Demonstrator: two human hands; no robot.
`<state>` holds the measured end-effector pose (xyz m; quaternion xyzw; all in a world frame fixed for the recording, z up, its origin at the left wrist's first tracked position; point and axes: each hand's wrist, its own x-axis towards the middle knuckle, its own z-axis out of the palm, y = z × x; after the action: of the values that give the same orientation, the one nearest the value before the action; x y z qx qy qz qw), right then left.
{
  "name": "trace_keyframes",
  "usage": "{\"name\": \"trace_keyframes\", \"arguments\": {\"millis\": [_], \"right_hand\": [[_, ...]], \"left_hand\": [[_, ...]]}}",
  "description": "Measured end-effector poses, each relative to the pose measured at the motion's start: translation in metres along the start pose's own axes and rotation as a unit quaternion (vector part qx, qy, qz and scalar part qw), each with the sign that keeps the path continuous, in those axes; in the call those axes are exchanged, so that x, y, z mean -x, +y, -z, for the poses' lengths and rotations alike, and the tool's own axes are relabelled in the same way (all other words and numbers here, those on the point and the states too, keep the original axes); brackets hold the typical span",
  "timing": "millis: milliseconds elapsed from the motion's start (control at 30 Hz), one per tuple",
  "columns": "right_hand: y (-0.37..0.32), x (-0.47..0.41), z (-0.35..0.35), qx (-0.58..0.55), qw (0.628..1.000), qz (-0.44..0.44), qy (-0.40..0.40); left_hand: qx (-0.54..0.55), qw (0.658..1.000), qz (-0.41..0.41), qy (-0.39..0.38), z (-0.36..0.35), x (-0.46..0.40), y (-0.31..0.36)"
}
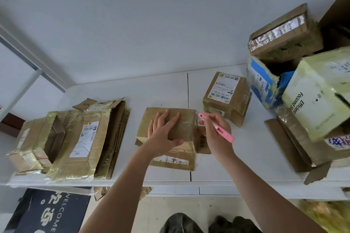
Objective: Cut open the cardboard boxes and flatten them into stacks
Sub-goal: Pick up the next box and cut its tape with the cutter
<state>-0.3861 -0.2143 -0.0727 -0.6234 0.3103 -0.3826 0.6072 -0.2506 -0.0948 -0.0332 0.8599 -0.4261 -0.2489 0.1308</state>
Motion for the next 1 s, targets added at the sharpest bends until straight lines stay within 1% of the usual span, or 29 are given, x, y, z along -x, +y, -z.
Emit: {"name": "trace_keyframes", "arguments": {"millis": [100,200,333,500,567,733,833,933,1000], "right_hand": [[0.001,0.0,0.005,0.024,0.999,0.008,-0.024],[0.004,0.004,0.008,-0.006,0.999,-0.014,-0.043],[0.001,0.012,0.011,-0.017,0.998,-0.008,-0.055],[-0.004,0.026,0.014,0.008,0.997,0.021,-0.075],[-0.005,0.033,0.014,0.023,0.996,0.032,-0.077],[-0.003,0.043,0.018,0.044,0.994,0.013,-0.099],[-0.008,0.048,0.021,0.056,0.991,0.03,-0.115],[-0.013,0.048,0.029,0.072,0.986,0.021,-0.149],[-0.015,0.042,0.035,0.07,0.985,0.023,-0.153]], "left_hand": [[-0.004,1.0,-0.004,-0.003,0.0,0.0,-0.001],[-0.004,1.0,-0.011,-0.004,0.0,0.001,-0.002],[-0.007,1.0,-0.018,-0.008,0.001,0.002,-0.003],[-0.004,1.0,-0.015,0.002,0.0,0.003,-0.004],[-0.003,1.0,-0.011,-0.006,0.002,0.001,-0.004],[0.003,1.0,-0.008,-0.008,0.002,0.0,-0.004],[0.001,1.0,-0.01,-0.002,0.001,0.001,-0.005],[0.009,1.0,-0.011,0.009,-0.001,0.002,-0.005],[0.028,0.999,-0.013,0.017,-0.001,0.002,-0.003]]}}
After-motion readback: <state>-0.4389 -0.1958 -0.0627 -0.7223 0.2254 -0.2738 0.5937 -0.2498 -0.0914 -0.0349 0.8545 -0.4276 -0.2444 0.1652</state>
